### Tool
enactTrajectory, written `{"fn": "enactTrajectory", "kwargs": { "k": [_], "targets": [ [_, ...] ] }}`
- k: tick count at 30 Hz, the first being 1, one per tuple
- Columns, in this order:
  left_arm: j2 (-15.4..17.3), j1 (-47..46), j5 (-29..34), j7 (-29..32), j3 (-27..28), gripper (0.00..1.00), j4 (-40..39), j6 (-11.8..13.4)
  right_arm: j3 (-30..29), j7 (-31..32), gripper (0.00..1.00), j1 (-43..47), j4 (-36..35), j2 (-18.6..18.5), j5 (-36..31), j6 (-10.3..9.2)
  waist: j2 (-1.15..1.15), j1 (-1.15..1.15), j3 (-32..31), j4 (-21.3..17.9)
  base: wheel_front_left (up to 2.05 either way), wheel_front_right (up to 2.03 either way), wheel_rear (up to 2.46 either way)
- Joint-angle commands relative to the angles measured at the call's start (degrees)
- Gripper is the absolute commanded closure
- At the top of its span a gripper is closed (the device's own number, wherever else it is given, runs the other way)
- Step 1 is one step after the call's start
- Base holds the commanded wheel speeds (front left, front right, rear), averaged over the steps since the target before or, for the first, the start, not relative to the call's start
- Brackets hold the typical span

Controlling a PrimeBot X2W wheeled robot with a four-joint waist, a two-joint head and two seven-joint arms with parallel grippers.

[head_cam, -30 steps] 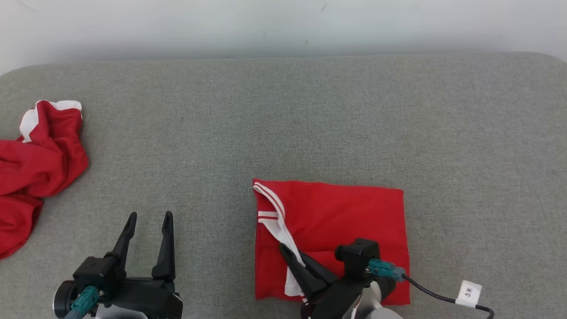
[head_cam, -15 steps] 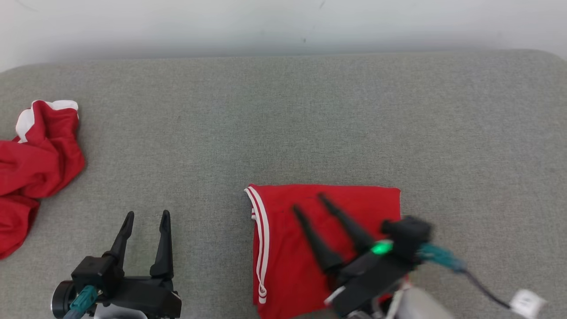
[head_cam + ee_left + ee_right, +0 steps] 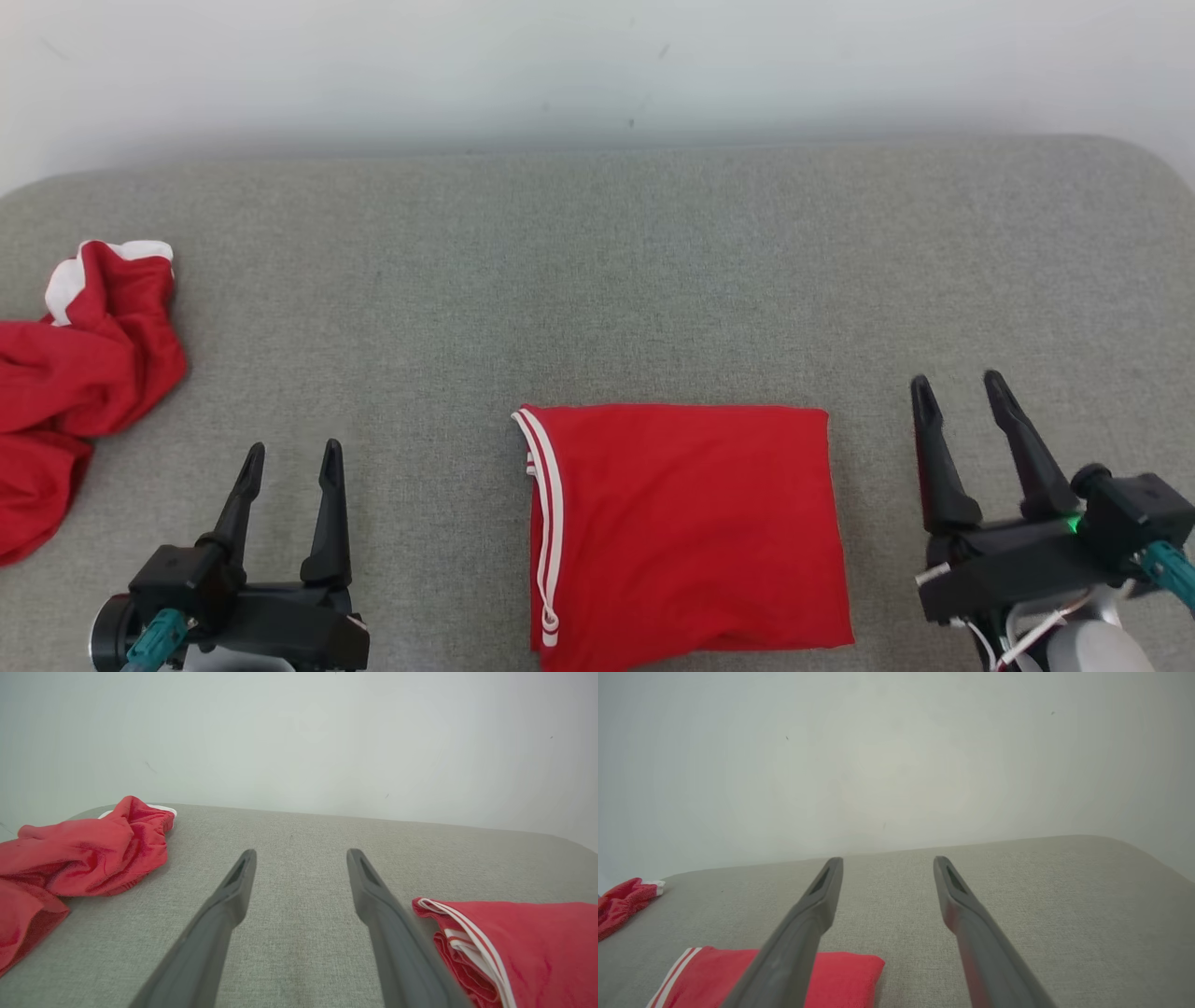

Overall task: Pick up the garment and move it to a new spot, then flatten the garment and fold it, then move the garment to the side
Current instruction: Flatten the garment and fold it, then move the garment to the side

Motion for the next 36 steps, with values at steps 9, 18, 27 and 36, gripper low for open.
{"fn": "enactTrajectory", "kwargs": {
  "k": [9, 18, 27, 36],
  "targets": [
    [0.5, 2.6, 2.2, -0.4, 0.1, 0.00, 0.6, -0.5, -4.7, 3.2, 0.00, 8.3, -1.7, -1.2, -5.8, -0.03, -0.01, 0.00, -3.8, 0.3, 0.00, 0.00, 0.00],
    [0.6, 3.9, 2.8, -0.4, -0.2, 0.00, 0.9, -0.8, -5.4, 4.6, 0.00, 11.6, -2.7, -1.3, -5.5, -0.03, -0.01, 0.00, -4.6, 0.3, 0.00, 0.00, 0.00],
    [0.4, 2.8, 2.9, -0.4, -0.9, 0.00, 1.3, -1.1, -3.6, 6.4, 0.00, 10.6, -1.5, -1.9, -4.2, -0.03, -0.01, 0.00, -3.9, 2.3, 0.00, 0.00, 0.00],
    [-0.5, 2.5, 2.0, -0.3, -0.9, 0.00, 1.9, -1.0, 5.7, 8.3, 0.00, 6.7, 7.4, -3.8, -1.5, -0.03, -0.01, 0.00, -2.4, 6.3, 0.00, 0.00, 0.00]
  ]
}}
